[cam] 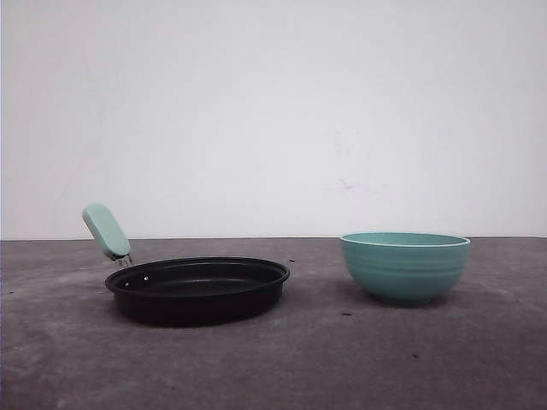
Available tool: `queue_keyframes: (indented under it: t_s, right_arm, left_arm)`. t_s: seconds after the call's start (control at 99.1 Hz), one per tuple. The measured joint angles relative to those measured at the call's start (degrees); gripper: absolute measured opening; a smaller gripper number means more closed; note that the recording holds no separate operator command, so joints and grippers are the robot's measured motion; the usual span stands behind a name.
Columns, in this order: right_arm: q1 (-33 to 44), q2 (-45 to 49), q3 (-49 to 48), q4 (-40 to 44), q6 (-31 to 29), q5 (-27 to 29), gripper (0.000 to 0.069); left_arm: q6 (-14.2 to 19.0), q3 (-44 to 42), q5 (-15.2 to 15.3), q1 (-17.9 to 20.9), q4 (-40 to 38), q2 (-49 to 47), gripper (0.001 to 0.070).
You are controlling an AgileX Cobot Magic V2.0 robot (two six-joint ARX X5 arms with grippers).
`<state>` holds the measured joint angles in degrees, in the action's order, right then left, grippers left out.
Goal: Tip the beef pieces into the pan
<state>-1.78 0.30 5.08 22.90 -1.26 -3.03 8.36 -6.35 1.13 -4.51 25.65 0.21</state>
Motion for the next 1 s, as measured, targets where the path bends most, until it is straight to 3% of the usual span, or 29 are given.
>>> queue_keyframes:
  t_s: [0.807, 0.888, 0.999]
  right_arm:
    - [0.00, 0.11, -0.87, -5.29, -3.10, 0.37, 0.0011]
    - [0.00, 0.11, -0.87, -8.35, -3.69, -0.09, 0.0011]
    - [0.00, 0.11, -0.87, -13.35, -6.05, -2.25, 0.0011]
  left_arm:
    - [0.15, 0.07, 0.00, 0.00, -0.31, 0.00, 0.0022]
    - [2.60, 0.26, -0.79, 0.00, -1.27, 0.00, 0.0022]
    - [10.12, 0.46, -3.04, 0.00, -2.25, 0.00, 0.0022]
